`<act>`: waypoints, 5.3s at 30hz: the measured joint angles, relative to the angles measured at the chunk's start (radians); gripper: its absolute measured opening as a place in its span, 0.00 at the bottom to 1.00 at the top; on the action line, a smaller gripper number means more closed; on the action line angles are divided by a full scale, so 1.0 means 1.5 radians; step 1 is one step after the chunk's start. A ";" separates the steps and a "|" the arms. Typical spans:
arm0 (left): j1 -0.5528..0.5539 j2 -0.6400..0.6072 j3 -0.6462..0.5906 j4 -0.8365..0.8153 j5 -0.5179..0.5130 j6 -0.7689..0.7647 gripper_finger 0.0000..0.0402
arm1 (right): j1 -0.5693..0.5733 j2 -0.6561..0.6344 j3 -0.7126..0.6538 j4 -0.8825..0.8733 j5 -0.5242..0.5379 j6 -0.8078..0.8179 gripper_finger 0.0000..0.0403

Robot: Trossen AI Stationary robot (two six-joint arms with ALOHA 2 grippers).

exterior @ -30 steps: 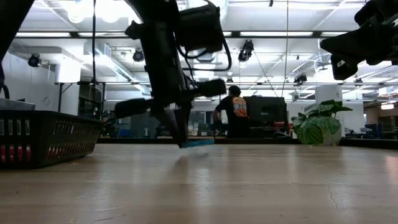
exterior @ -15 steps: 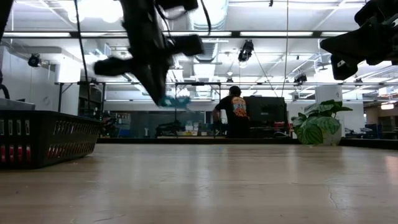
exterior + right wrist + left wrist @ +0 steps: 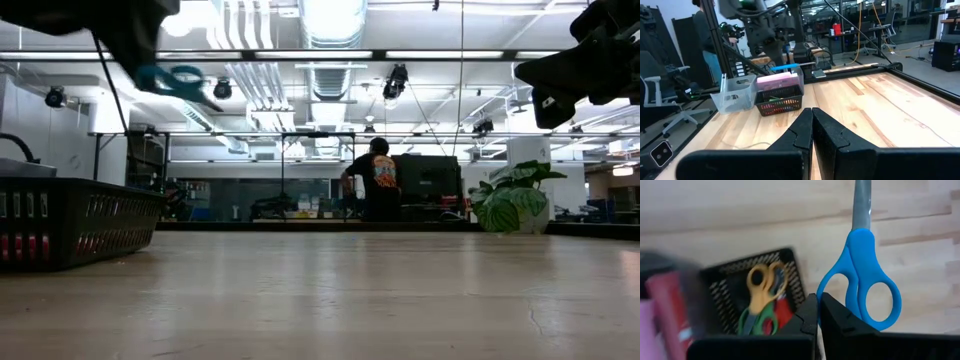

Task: Pick & Place Paint Supplies
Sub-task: Put the blue scissors into the black bin, then return to Home Position

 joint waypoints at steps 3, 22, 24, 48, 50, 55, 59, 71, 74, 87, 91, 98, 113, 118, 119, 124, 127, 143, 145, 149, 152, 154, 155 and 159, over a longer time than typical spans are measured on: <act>-0.049 -0.001 0.000 -0.029 0.000 -0.068 0.01 | 0.000 0.000 0.000 0.000 0.000 0.000 0.02; -0.197 0.001 -0.170 0.105 0.029 -0.253 0.01 | 0.000 0.000 0.000 0.000 0.000 0.000 0.02; -0.197 0.001 -0.197 0.137 0.029 -0.253 0.01 | 0.000 0.000 0.000 0.000 0.000 0.000 0.02; -0.196 -0.002 -0.302 0.276 0.036 -0.223 0.19 | 0.000 0.000 0.000 0.000 0.000 0.000 0.02; -0.195 -0.002 -0.303 0.277 0.036 -0.221 0.22 | 0.000 0.000 0.000 0.000 0.000 0.000 0.02; -0.193 -0.002 -0.302 0.278 0.036 -0.219 0.24 | 0.000 0.000 0.000 0.000 0.000 0.000 0.02; -0.193 -0.002 -0.302 0.278 0.036 -0.219 0.24 | 0.000 0.000 0.000 0.000 0.000 0.000 0.02; -0.191 -0.011 -0.225 0.166 0.029 -0.213 0.24 | 0.000 0.000 0.000 0.000 0.000 0.000 0.02; -0.191 -0.011 -0.189 0.129 0.007 -0.201 0.24 | 0.000 0.000 0.000 0.000 0.000 0.000 0.02; -0.187 -0.013 -0.132 0.145 -0.438 0.145 0.24 | 0.000 0.000 0.000 0.000 0.000 0.000 0.02; -0.171 -0.013 -0.134 0.236 -0.513 0.327 0.24 | 0.000 0.000 0.000 0.000 0.000 0.000 0.02; -0.124 -0.015 -0.134 0.401 -0.497 0.543 0.24 | 0.000 0.000 0.000 0.000 0.000 0.000 0.02; 0.117 -0.021 -0.236 0.939 -0.010 1.101 0.24 | 0.000 0.000 0.000 0.000 0.000 0.000 0.02; 0.187 -0.051 -0.324 1.101 0.158 1.175 0.24 | 0.000 0.000 0.000 0.000 0.000 0.000 0.02; 0.197 -0.061 -0.341 1.122 0.178 1.181 0.23 | 0.000 0.000 0.000 0.000 0.000 0.000 0.02; 0.230 -0.151 -0.442 1.141 0.201 1.188 0.08 | 0.000 0.000 0.000 0.000 0.000 0.000 0.02; 0.231 -0.225 -0.502 1.141 0.190 1.189 0.02 | 0.000 0.000 0.000 0.000 0.000 0.000 0.02; 0.196 -0.655 -0.779 1.141 0.189 1.198 0.00 | 0.000 0.000 0.000 0.000 0.000 0.000 0.02; 0.195 -0.693 -0.801 1.142 0.193 1.198 0.00 | 0.000 0.000 0.000 0.000 0.000 0.000 0.02; 0.195 -0.765 -0.839 1.140 0.217 1.198 0.00 | 0.000 0.000 0.000 0.000 0.000 0.000 0.02; 0.195 -0.814 -0.863 1.139 0.244 1.198 0.00 | 0.000 0.000 0.000 0.000 0.000 0.000 0.02; 0.195 -0.843 -0.879 1.138 0.249 1.198 0.00 | 0.000 0.000 0.000 0.000 0.000 0.000 0.02; 0.195 -0.857 -0.887 1.137 0.249 1.198 0.00 | 0.000 0.000 0.000 0.000 0.000 0.000 0.02; 0.195 -0.907 -0.900 1.097 0.251 1.198 0.00 | 0.000 0.000 0.000 0.000 0.000 0.000 0.02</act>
